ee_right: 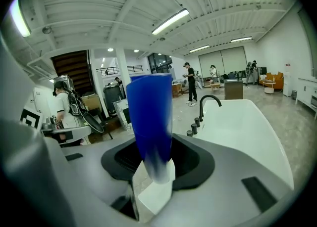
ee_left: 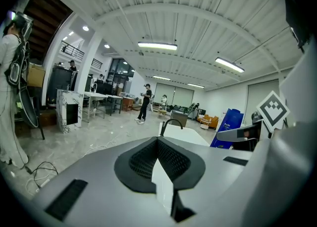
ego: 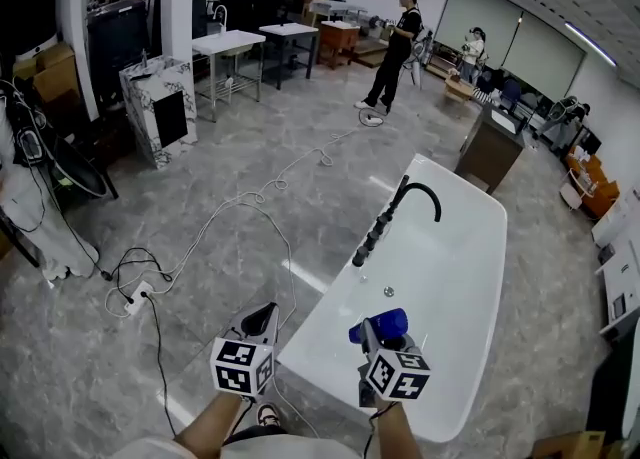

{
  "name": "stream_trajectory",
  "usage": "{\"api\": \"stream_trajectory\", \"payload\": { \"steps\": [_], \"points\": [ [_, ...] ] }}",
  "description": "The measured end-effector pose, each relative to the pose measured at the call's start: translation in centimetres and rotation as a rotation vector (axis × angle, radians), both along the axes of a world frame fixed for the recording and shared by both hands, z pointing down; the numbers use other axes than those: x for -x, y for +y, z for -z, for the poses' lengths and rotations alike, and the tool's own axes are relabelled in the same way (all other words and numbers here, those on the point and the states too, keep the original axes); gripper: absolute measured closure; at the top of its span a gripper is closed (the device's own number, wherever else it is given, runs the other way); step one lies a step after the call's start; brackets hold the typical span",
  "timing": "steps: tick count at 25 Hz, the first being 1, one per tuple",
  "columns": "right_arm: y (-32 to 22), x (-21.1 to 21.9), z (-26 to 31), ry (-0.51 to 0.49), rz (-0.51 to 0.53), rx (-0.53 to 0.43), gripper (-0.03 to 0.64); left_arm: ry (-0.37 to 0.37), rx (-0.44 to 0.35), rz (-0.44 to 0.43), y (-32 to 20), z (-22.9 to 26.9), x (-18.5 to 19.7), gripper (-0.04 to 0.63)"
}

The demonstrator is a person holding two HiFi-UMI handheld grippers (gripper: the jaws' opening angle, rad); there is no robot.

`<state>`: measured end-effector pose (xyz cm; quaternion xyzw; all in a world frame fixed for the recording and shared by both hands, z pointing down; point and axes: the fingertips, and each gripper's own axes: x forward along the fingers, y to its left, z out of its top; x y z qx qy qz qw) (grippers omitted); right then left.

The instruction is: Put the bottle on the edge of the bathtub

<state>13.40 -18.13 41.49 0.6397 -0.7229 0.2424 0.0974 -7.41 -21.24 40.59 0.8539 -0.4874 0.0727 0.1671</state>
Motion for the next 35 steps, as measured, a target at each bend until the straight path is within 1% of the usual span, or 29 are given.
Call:
{"api": "stream_trajectory", "payload": {
  "steps": [4,8,13,17,23,26,29,35],
  "points": [
    [-1.1,1.1,-0.9,-0.005,0.001,0.01,0.442,0.001,0.022,0.0,-1.8,-1.6,1.0,0.58],
    [-1.9,1.9,-1.4,0.007,0.013,0.027,0.442,0.007,0.033,0.008,-3.6,-1.9,1.8,0.58],
    [-2.1,1.4,-2.3,0.015,0.006,0.062,0.442,0.011,0.055,0.011,-4.0,-2.8,1.9,0.58],
    [-2.8,1.5,-3.1,0.022,0.038,0.08,0.442,0.013,0.087,0.042,-4.0,-4.2,2.2,0.58],
    [-3.9,1.8,-6.3,0.011,0.079,0.136,0.442,-0.028,0.162,0.077,-3.3,-7.4,2.8,0.58],
    [-4.2,1.7,-7.8,0.005,0.094,0.138,0.442,-0.053,0.177,0.067,-2.9,-9.0,2.2,0.58],
    [-4.5,1.2,-9.4,-0.003,0.103,0.151,0.442,-0.058,0.191,0.062,-3.1,-10.2,1.4,0.58],
    [-4.6,0.8,-12.6,-0.031,0.095,0.179,0.442,-0.085,0.236,0.042,-3.5,-13.9,0.7,0.58]
  ]
}}
